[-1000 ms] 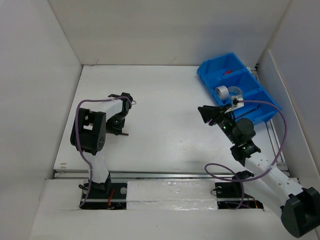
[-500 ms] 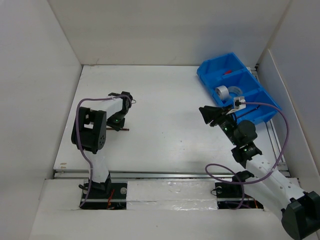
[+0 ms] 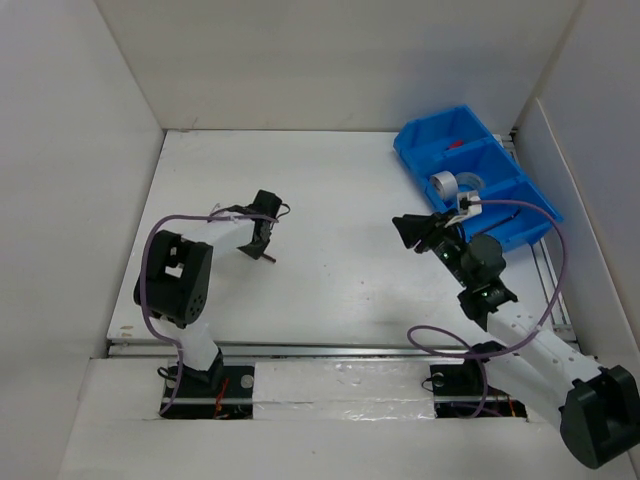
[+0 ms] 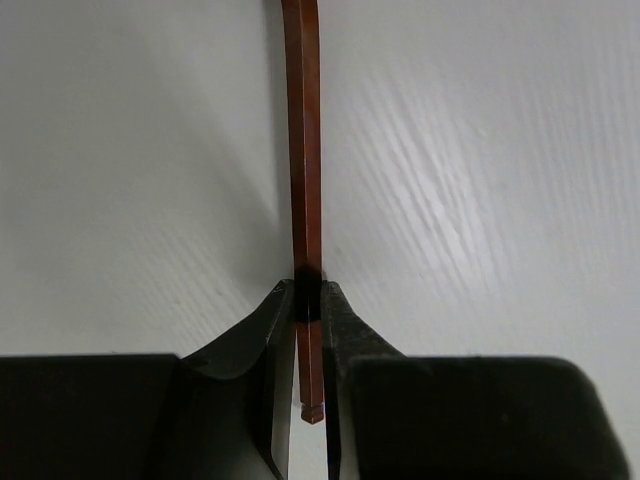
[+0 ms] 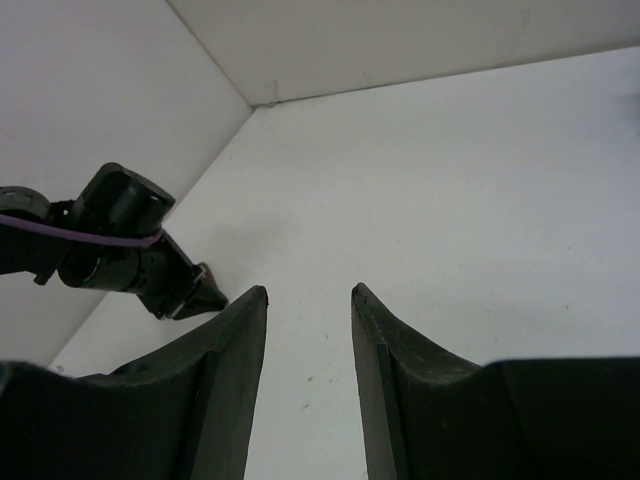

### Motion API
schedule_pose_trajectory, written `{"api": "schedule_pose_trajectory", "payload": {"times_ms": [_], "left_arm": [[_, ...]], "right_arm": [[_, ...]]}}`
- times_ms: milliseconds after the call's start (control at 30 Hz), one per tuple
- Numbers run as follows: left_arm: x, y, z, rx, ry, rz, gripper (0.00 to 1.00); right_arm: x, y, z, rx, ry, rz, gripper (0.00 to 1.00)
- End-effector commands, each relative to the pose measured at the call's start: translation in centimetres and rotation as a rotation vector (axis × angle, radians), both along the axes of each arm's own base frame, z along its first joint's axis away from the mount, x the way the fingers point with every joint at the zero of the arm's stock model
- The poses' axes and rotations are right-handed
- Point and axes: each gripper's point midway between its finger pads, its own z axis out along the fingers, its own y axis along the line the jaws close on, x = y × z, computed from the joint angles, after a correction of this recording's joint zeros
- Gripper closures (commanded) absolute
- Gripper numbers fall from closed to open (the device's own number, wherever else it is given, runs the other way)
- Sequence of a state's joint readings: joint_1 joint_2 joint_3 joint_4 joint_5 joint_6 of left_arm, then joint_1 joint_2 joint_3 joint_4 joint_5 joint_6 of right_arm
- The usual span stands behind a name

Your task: Sort the tools into containers

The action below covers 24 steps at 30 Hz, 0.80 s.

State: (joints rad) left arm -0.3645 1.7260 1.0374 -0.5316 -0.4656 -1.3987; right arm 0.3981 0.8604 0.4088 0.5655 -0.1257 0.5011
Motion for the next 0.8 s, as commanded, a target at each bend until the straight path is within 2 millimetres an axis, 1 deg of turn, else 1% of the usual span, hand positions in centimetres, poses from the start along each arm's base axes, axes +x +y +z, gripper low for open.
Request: {"api": "schedule_pose_trajectory", "payload": {"times_ms": [0,33,67,100,167,200,233,267,300,333,367,400,433,467,500,533,600,633,667,700,733,767], "left_arm": [[2.4,-3.5,2.1,-0.053,-0.120,-0.204,1.00],[2.8,-4.3,2.6,-0.048,-0.148,-0.270,1.00],[2.8,-5.3,2.9,-0.051,-0.163,-0.311,1.00],[2.9,-5.9,3.7,-0.056,-0.192,-0.340,1.00],[3.1,-7.4,4.5,-0.057,-0.244,-0.442,1.00],[3.1,-8.6,5.9,-0.070,-0.296,-0.492,1.00],[3.1,-9.4,6.3,-0.079,-0.337,-0.549,1.00],[3.1,-9.7,6.6,-0.087,-0.359,-0.579,1.00],[2.8,-10.5,7.9,-0.103,-0.402,-0.623,1.00],[3.1,-11.2,8.5,-0.125,-0.463,-0.654,1.00],[2.9,-11.9,9.1,-0.139,-0.483,-0.720,1.00],[2.6,-12.7,10.1,-0.153,-0.520,-0.752,1.00],[2.4,-13.4,10.7,-0.160,-0.546,-0.781,1.00],[2.0,-14.1,11.1,-0.169,-0.559,-0.821,1.00],[1.8,-14.7,12.0,-0.148,-0.592,-0.876,1.00],[1.2,-16.3,12.9,-0.152,-0.626,-0.930,1.00],[0.3,-18.0,14.1,-0.129,-0.667,-1.021,1.00],[0.0,-18.9,14.8,-0.129,-0.692,-1.054,1.00],[-1.2,-20.5,15.2,-0.134,-0.705,-1.103,1.00],[-1.7,-21.2,15.7,-0.132,-0.719,-1.128,1.00],[-2.1,-21.9,16.2,-0.124,-0.732,-1.154,1.00],[-3.0,-22.9,16.5,-0.126,-0.742,-1.178,1.00]], "right_arm": [[0.2,0.8,3.0,0.024,-0.081,0.046,0.55],[0.3,1.5,2.6,0.014,-0.067,0.079,0.55],[0.4,1.7,2.6,0.010,-0.064,0.090,0.55],[0.4,1.9,2.7,0.010,-0.065,0.102,0.55],[0.5,2.4,2.4,0.011,-0.053,0.123,0.54],[0.5,2.4,2.5,0.014,-0.060,0.127,0.54],[0.5,2.6,2.4,0.016,-0.056,0.138,0.54],[0.5,2.7,2.5,0.019,-0.056,0.141,0.54],[0.6,2.7,2.6,0.021,-0.060,0.143,0.54],[0.5,2.9,2.6,0.021,-0.059,0.155,0.54],[0.6,3.1,2.5,0.017,-0.055,0.160,0.54],[0.6,3.2,2.5,0.016,-0.056,0.167,0.54],[0.5,3.5,2.3,0.017,-0.050,0.188,0.54],[0.5,3.7,2.4,0.022,-0.052,0.199,0.53],[0.6,4.1,2.3,0.026,-0.055,0.218,0.53],[0.2,4.8,2.3,0.032,-0.055,0.267,0.52],[0.1,5.7,2.4,0.037,-0.072,0.322,0.49],[-0.4,6.3,2.3,0.049,-0.070,0.374,0.48],[-0.6,6.5,2.4,0.059,-0.073,0.393,0.46],[-0.7,6.8,3.0,0.072,-0.103,0.411,0.45],[-0.6,7.2,2.3,0.080,-0.079,0.434,0.45],[-0.5,7.3,2.2,0.086,-0.078,0.438,0.44]]}}
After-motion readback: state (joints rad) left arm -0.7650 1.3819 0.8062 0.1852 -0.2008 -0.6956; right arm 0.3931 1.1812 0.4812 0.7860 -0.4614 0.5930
